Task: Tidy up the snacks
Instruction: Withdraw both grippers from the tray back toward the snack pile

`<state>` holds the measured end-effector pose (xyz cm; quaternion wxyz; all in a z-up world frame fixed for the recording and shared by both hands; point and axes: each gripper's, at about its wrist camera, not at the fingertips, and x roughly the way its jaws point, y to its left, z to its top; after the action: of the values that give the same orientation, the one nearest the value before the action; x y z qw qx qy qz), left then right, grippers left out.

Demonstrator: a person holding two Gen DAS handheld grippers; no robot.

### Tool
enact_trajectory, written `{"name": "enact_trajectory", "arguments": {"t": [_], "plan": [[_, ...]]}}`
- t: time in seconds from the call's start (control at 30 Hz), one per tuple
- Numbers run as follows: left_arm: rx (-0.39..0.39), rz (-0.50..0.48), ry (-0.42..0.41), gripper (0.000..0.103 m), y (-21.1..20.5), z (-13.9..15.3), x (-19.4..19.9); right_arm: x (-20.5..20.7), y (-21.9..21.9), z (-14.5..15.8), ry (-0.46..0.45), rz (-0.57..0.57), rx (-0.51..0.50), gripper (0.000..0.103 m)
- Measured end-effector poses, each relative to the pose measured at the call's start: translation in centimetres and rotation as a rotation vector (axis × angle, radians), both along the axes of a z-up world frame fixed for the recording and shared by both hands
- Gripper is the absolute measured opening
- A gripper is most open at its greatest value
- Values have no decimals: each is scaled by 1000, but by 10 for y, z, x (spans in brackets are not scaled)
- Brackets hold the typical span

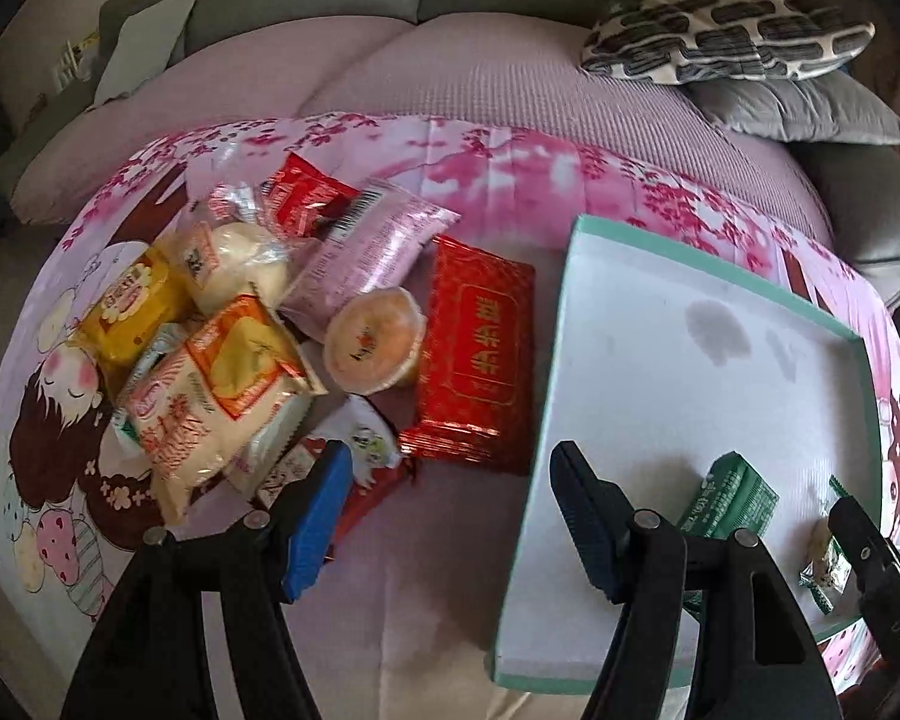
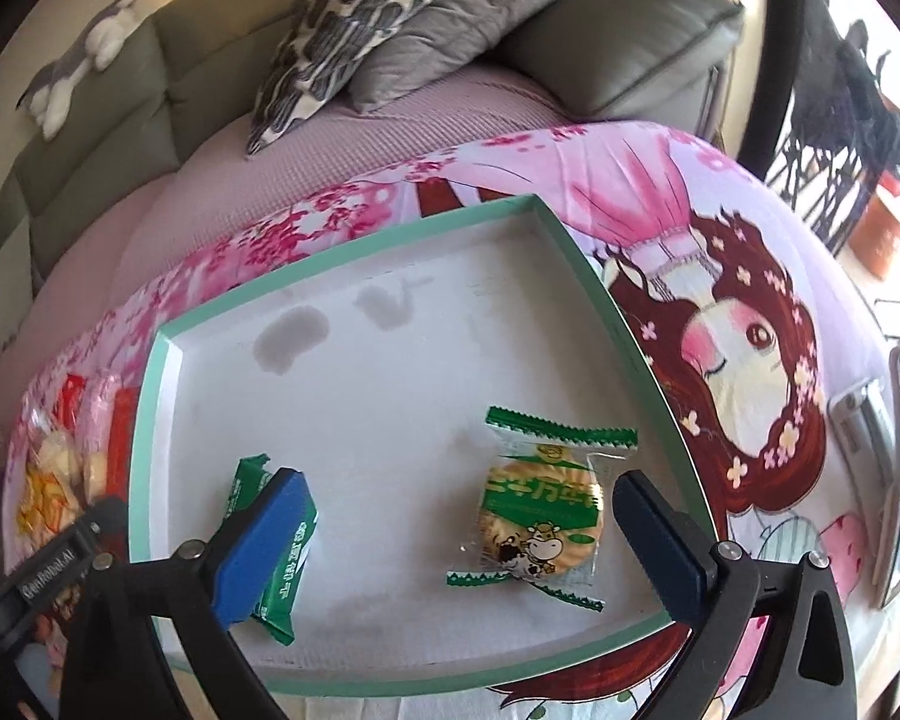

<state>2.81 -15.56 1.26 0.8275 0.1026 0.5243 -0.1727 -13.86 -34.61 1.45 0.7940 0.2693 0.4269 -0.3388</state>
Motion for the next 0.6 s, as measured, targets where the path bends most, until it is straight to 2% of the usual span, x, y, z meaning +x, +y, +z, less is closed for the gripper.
{"name": "enact_trajectory", "arguments": {"t": [0.27,0.5,0.6], "plan": [[-46,49,-24,70,24,10,8,15,21,11,1,64,-55,103],[-55,69,-57,70,42,19,11,22,34,18,-57,76,-42,103],[-55,83,-64,70,51,23,14,26,41,21,-35,65,-73,103]]}}
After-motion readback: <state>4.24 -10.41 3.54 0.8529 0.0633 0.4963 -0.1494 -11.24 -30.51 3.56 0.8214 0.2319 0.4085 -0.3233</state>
